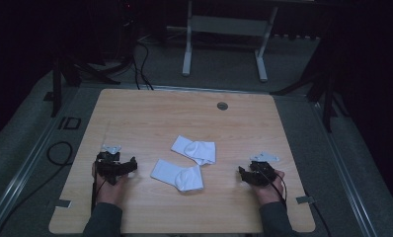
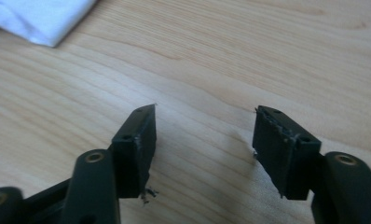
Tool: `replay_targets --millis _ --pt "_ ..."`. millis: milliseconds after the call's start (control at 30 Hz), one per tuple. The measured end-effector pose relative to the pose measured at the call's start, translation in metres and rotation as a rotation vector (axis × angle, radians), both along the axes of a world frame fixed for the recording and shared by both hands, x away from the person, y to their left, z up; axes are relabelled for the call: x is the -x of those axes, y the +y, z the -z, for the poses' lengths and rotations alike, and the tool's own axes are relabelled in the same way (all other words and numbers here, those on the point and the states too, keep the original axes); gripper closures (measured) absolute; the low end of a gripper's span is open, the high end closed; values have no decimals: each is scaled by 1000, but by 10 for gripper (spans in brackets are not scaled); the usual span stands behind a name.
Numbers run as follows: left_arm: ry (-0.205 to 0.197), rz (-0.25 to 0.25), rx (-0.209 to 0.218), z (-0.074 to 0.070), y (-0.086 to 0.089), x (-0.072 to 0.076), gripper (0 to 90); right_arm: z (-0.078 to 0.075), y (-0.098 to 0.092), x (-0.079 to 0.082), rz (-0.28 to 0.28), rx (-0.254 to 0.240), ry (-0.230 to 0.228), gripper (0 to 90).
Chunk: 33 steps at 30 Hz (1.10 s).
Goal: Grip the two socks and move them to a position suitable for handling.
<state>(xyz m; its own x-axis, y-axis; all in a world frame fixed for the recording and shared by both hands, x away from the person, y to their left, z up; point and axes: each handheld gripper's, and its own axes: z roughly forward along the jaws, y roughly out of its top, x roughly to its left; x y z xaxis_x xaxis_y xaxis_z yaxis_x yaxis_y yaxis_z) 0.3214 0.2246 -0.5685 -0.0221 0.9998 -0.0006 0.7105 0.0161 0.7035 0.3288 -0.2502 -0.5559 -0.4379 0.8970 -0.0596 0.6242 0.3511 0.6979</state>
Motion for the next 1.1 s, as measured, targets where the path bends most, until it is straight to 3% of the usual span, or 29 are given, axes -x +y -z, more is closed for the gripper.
replay_targets --millis 133,333,500,867,1100 --pt "0 -1 0 0 0 0 106 -12 6 3 -54 23 4 485" --pt "1 0 -1 0 0 0 106 -31 17 8 -137 70 3 516" --pt "1 0 0 0 0 0 106 -42 24 9 -170 75 6 573" --pt "5 9 0 0 -1 1 106 -48 57 14 -271 86 16 602" --pt "2 9 -1 0 -1 1 112 -49 83 18 -370 110 17 767"
